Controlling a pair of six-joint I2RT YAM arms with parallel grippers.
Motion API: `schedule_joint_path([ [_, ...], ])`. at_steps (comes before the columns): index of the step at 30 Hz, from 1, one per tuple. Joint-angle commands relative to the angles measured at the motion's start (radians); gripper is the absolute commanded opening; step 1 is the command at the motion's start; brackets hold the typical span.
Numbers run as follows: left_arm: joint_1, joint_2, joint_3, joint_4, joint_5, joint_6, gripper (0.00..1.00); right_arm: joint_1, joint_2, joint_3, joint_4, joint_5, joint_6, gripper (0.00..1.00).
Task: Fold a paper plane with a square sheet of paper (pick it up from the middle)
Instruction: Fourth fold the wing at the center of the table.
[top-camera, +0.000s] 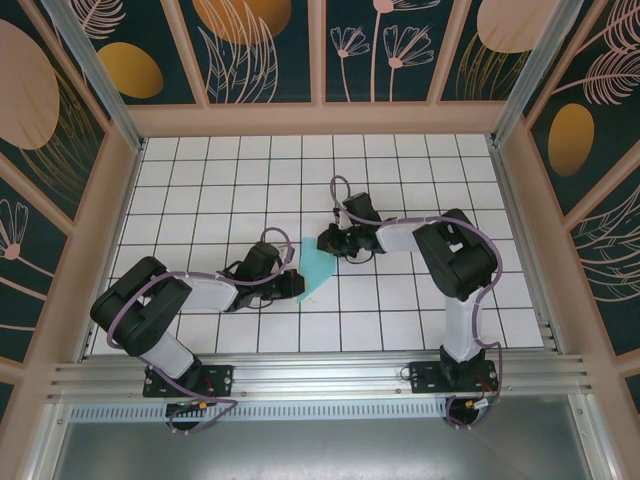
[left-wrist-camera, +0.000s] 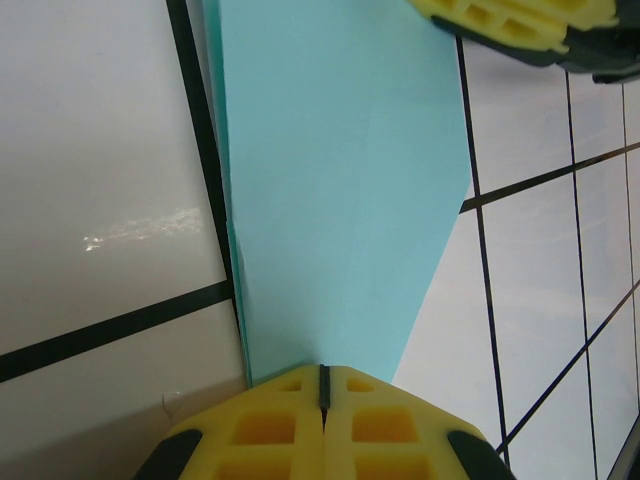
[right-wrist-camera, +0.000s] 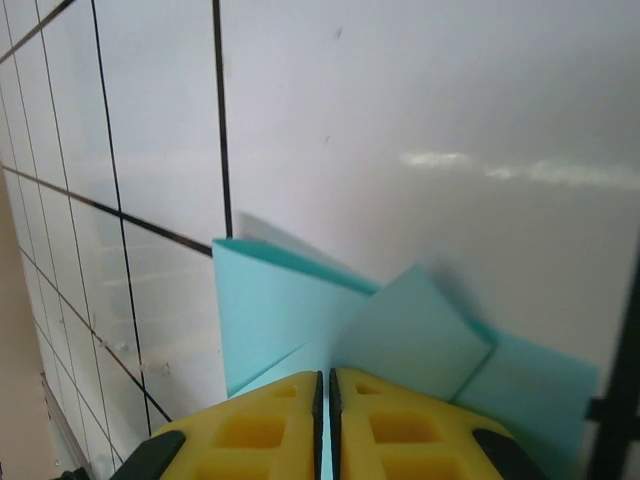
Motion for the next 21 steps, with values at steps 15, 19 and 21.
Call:
schedule_joint_path([
  [15,-0.006,-0.009,0.007,-0.263,-0.014,-0.001,0.01,-0.084,-0.131,0.018,-0.106,0.137,-0.071,0.21],
  [19,-0.005,-0.099,0.104,-0.322,-0.018,0.001,0.10,-0.052,-0.226,-0.110,-0.071,0.145,-0.032,0.24],
  [21,-0.005,-0.136,0.153,-0.360,-0.034,0.015,0.13,-0.027,-0.268,-0.169,-0.052,0.151,-0.009,0.27],
])
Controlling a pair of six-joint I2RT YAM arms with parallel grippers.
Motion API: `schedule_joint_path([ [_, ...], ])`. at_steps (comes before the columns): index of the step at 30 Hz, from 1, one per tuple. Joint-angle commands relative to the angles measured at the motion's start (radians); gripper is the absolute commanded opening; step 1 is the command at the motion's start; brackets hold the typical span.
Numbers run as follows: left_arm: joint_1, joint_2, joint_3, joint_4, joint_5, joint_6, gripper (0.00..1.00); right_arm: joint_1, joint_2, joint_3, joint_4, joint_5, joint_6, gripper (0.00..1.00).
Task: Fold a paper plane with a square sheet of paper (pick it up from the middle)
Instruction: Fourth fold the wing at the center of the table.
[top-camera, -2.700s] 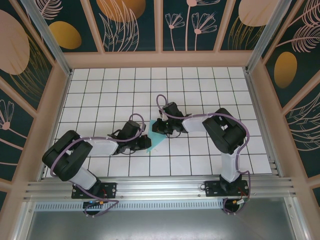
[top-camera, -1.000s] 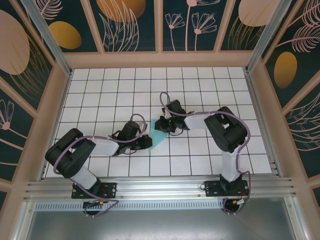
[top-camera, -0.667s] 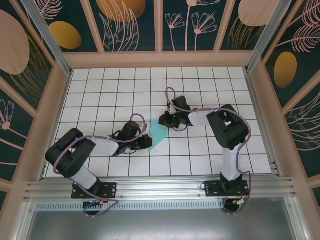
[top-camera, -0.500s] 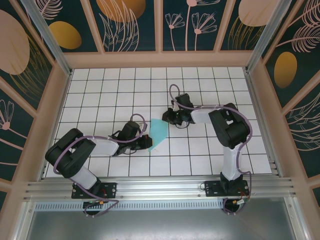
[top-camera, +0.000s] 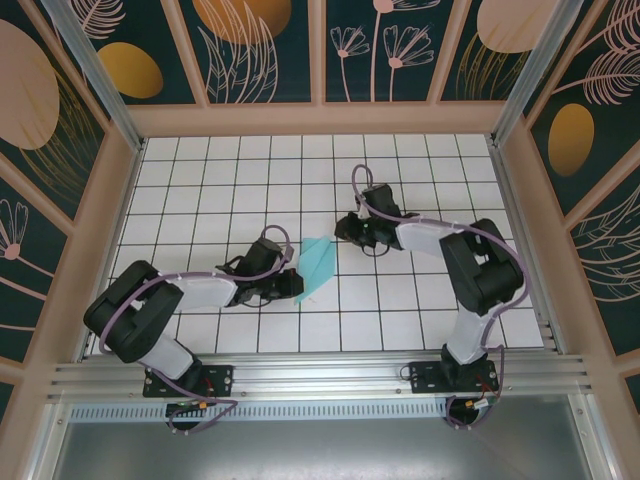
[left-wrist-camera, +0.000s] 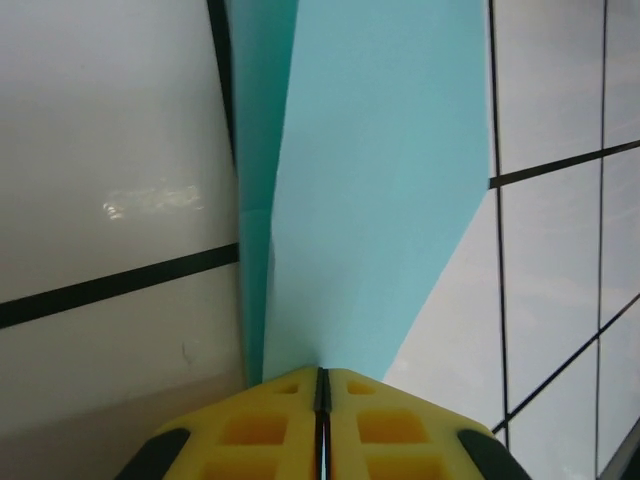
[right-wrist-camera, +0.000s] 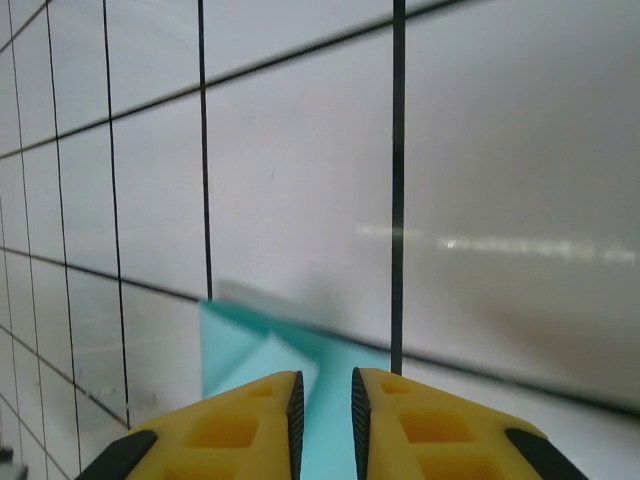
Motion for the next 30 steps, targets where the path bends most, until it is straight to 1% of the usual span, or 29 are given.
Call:
schedule_joint_path([
  [1,-0.006,-0.076,0.095,-0.149,-0.032,0.031,0.14,0.038,-0.078,-0.091,0.020,0.020,0.044,0.29],
  [4,-0.004,-0.087,0.152,-0.204,-0.096,0.060,0.14,0.085,-0.104,-0.141,0.036,0.025,0.079,0.34],
  [7,0.003,-0.059,0.184,-0.218,-0.126,0.078,0.13,0.124,-0.109,-0.169,0.059,0.030,0.106,0.35],
  [10,0.004,-0.034,0.208,-0.229,-0.158,0.090,0.12,0.146,-0.109,-0.190,0.086,0.032,0.139,0.39],
  [14,0.005,0.002,0.231,-0.268,-0.230,0.094,0.11,0.162,-0.123,-0.220,0.114,0.044,0.176,0.41],
  [22,0.007,0.045,0.215,-0.247,-0.239,0.096,0.12,0.173,-0.123,-0.242,0.124,0.051,0.210,0.43],
  [26,0.008,0.083,0.205,-0.225,-0.210,0.096,0.11,0.179,-0.110,-0.238,0.137,0.039,0.217,0.41],
  [30,0.008,0.103,0.186,-0.206,-0.205,0.090,0.12,0.185,-0.106,-0.240,0.156,0.033,0.230,0.41],
])
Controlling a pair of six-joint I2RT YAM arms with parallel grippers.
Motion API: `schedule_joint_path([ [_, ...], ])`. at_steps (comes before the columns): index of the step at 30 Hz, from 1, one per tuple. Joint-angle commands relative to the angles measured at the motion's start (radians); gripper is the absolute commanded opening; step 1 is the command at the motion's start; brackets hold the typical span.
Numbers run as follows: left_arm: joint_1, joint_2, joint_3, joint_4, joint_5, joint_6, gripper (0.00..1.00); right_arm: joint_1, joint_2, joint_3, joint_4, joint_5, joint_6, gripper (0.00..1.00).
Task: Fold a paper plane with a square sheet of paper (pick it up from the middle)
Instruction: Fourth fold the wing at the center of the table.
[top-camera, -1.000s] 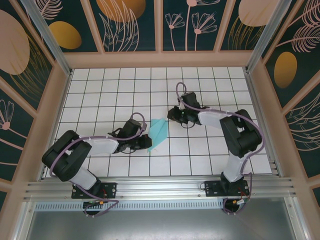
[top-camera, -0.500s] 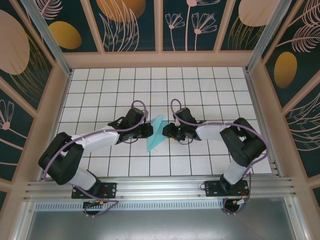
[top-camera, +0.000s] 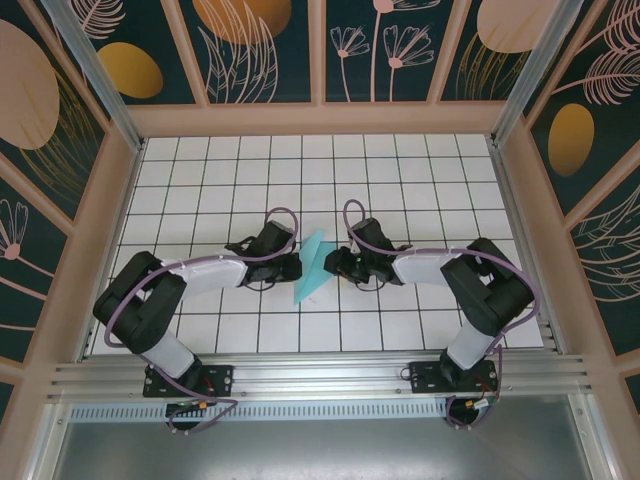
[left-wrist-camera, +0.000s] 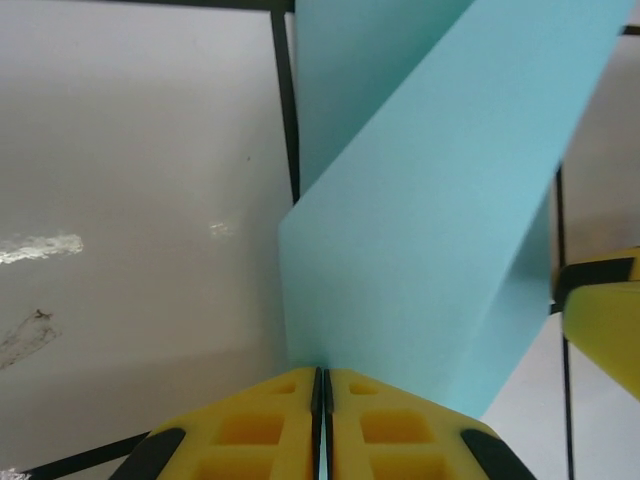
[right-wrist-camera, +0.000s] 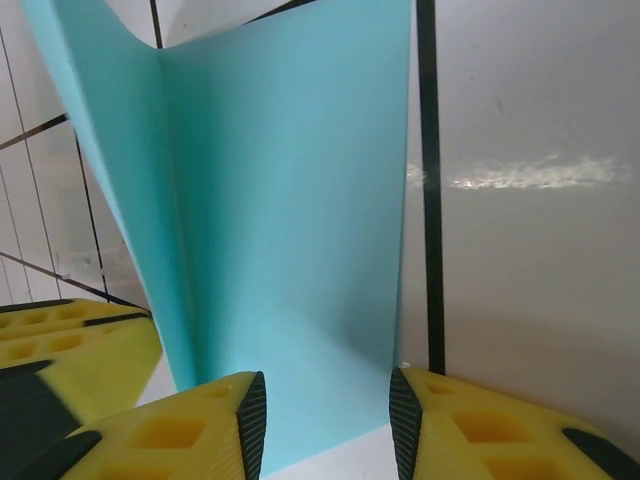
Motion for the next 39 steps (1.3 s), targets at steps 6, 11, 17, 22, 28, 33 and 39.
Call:
schedule_joint_path([
  [6,0.004,0.044,-0.038,0.044,0.036,0.009,0.12,0.014,0.001,-0.003,0.032,0.009,0.032,0.41],
  [11,0.005,0.055,-0.047,0.052,0.051,0.011,0.12,0.014,-0.015,0.008,-0.028,0.062,0.017,0.41],
  [17,0.005,0.064,-0.047,0.052,0.061,0.020,0.13,0.018,0.018,0.012,-0.007,0.040,0.035,0.41],
  [22,0.005,0.073,-0.045,0.058,0.085,0.021,0.16,0.024,0.035,0.022,0.013,0.025,0.048,0.40],
  [28,0.006,0.085,-0.040,0.056,0.097,0.023,0.18,0.026,0.055,0.036,0.026,0.012,0.055,0.40],
  [33,0.004,0.082,-0.046,0.051,0.094,0.022,0.18,0.027,0.052,0.035,0.045,0.008,0.062,0.41],
  [39,0.005,0.076,-0.047,0.051,0.094,0.020,0.18,0.026,0.047,0.014,0.142,-0.044,0.065,0.43],
])
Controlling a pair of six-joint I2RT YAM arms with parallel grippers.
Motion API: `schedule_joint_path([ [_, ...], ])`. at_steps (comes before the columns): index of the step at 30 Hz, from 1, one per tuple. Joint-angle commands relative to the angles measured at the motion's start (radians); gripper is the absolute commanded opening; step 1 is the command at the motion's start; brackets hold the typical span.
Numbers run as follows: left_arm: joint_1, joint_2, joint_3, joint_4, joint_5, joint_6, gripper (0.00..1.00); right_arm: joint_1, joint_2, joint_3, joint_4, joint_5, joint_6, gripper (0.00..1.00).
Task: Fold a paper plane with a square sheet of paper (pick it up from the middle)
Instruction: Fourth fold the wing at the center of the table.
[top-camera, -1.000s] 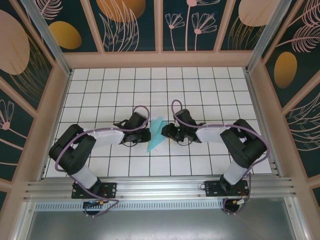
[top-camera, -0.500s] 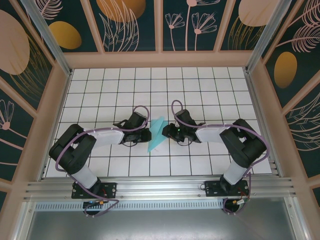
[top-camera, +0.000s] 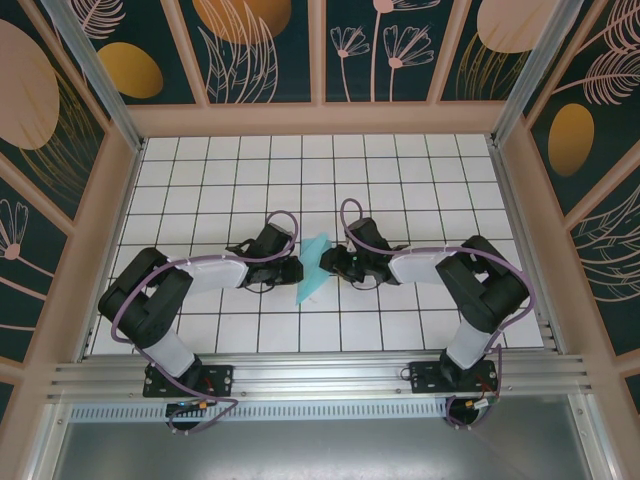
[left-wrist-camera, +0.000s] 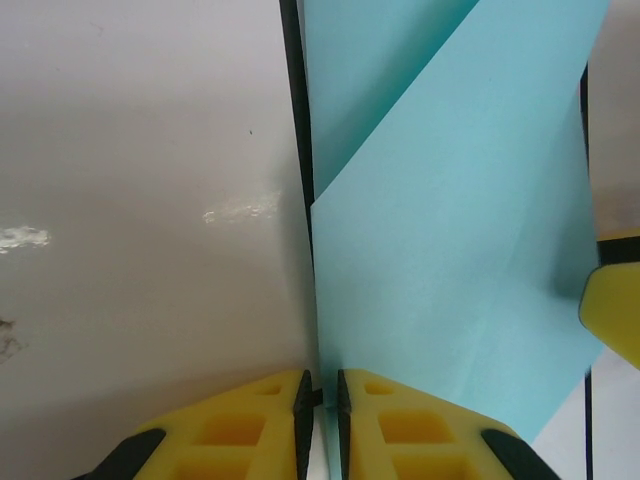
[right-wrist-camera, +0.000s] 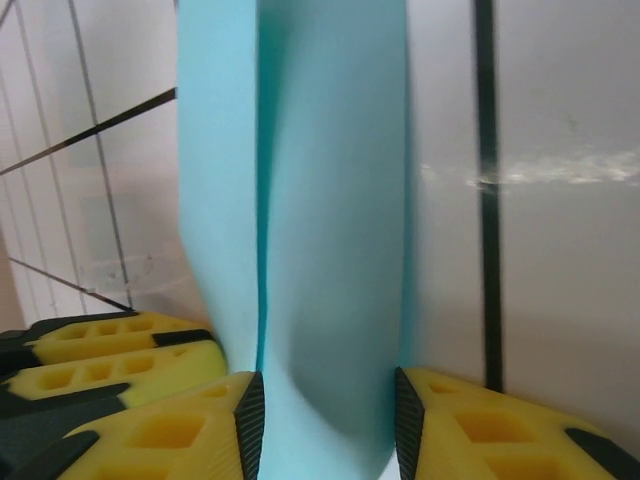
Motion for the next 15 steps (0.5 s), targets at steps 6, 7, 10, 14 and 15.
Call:
schedule_joint_path([
  [6,-0.008,0.042,-0.019,-0.005,0.043,0.010,0.18,0.006,0.042,0.050,0.069,-0.050,-0.018,0.46],
  [7,-0.008,0.041,-0.019,-0.005,0.043,0.008,0.18,0.007,0.049,0.052,0.074,-0.053,-0.015,0.46],
  [10,-0.007,0.038,-0.022,0.000,0.048,0.003,0.18,0.013,0.052,0.040,0.118,-0.058,0.005,0.47],
  [14,-0.008,0.033,-0.029,0.011,0.054,-0.005,0.17,0.020,0.043,0.005,0.185,-0.049,0.042,0.48],
  [15,-0.007,0.034,-0.032,0.014,0.056,-0.006,0.17,0.023,0.048,0.006,0.185,-0.045,0.044,0.47],
])
